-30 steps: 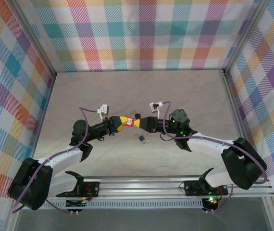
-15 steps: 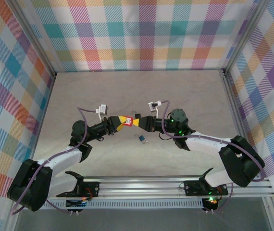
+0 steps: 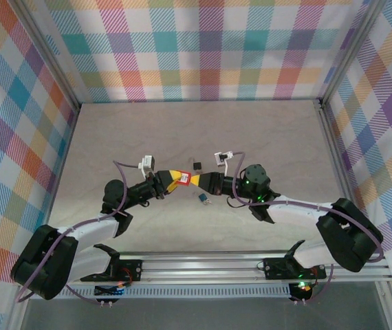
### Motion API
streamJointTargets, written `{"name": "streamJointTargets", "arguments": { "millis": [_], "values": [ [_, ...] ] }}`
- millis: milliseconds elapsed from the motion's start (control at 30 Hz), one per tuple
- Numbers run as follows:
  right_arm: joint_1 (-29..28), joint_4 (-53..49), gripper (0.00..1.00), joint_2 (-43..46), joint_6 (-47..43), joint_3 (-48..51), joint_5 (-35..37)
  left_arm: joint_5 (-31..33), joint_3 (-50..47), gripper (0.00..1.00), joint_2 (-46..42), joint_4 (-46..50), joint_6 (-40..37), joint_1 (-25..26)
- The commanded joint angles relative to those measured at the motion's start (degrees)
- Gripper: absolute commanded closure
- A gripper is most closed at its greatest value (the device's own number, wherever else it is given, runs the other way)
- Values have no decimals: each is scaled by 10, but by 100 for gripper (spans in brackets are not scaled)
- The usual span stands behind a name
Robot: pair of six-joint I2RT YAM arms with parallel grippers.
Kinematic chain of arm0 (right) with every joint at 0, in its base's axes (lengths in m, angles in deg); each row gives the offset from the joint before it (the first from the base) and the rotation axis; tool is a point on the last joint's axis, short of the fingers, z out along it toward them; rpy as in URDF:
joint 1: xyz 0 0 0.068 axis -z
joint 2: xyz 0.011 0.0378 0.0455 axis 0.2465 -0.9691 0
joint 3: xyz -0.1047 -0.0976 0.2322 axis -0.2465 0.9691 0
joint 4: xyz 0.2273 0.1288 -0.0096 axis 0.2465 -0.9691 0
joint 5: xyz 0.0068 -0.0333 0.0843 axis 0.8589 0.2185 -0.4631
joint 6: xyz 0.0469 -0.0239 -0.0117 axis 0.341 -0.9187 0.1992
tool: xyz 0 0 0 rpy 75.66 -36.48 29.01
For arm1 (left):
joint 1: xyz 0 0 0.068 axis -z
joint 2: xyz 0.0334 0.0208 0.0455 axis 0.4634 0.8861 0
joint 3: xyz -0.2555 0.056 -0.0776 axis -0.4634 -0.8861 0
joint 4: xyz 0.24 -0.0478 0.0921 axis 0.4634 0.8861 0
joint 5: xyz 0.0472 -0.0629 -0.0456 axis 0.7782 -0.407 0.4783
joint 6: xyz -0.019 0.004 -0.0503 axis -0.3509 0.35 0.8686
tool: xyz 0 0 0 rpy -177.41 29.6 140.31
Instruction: Lock with the key
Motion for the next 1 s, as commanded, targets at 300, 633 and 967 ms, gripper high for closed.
{"name": "streamJointTargets", "arguments": {
  "millis": [300,633,967],
  "values": [
    [7,10,100,71,-70,49,30,63,20,100,-51,40,35,-64],
    [6,18,100,66,-56,54,29,77,23,100,-50,9,52,-91],
    [-10,41,100,32,-52,36,20,91,17,100,-55,3,59,-91]
  ]
}}
